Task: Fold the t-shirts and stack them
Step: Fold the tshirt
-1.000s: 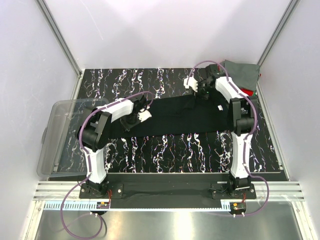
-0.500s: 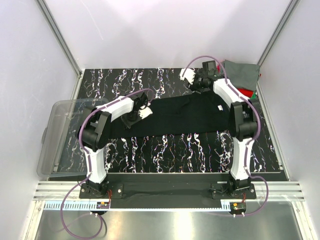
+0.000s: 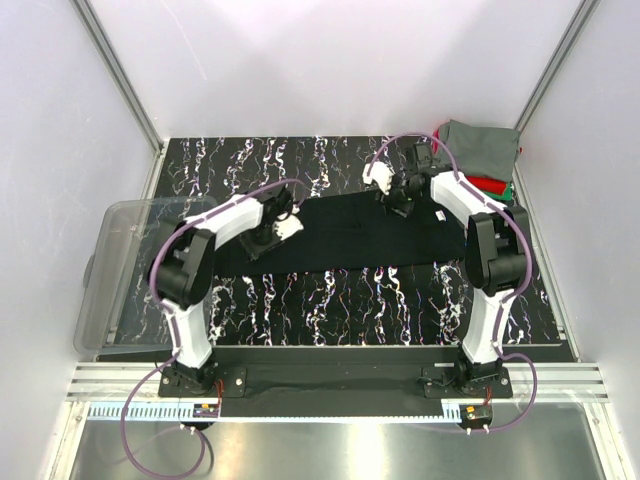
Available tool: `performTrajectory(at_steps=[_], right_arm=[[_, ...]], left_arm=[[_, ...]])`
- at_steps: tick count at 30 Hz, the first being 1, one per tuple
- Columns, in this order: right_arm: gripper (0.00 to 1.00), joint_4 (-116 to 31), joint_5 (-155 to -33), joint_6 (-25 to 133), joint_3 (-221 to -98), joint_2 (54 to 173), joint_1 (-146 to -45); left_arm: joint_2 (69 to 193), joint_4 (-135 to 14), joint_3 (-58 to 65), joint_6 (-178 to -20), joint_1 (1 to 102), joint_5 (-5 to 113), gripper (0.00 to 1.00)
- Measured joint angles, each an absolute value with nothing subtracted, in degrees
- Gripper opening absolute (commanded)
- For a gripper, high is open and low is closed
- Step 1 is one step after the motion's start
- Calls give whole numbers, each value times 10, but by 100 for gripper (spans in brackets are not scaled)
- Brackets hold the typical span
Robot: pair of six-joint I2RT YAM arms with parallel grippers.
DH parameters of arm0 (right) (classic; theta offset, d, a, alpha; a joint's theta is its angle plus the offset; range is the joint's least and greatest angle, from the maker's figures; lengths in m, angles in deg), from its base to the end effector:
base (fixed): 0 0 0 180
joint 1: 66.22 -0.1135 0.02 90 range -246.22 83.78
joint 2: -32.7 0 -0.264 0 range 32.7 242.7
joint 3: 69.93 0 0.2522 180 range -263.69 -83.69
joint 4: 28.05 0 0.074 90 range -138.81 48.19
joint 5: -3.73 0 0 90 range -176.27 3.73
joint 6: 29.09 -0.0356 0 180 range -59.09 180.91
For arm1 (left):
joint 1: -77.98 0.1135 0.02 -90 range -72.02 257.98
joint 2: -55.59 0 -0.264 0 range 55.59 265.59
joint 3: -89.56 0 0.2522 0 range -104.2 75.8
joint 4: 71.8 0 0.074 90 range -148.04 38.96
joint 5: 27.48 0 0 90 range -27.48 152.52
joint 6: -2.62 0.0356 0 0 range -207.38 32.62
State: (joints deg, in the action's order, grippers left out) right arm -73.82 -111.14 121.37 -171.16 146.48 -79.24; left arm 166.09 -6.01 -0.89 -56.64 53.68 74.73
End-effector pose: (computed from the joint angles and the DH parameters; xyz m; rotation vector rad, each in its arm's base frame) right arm 0.4141 0.1111 0.2098 -1.5951 1.8795 0.2159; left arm 0.3287 -0.1402 0.1658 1.4049 2.7222 0.3334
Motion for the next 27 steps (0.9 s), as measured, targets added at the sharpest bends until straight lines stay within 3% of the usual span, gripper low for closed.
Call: performTrajectory(at_steps=[1,10,25,26,27], right_arm=[[42,-748,-1115,1205,-1711,1465,-794],[43,-800,-1125,1129,-1691,1404,-798],[44,-839,-1124,1081,-1646,1290,-798],[43,-840,-1122,1081,-1641,1288,-798],[43,-843,-1121,1081,-1635,1287,-798]], left_arm=[[1644,-60,2,-560,537,745,40],[1467,-48,138,-463,539,737,43],[1572,-103,150,-414,567,758,42],[1579,-107,150,-414,567,758,40],[1583,-107,150,-414,567,762,32]])
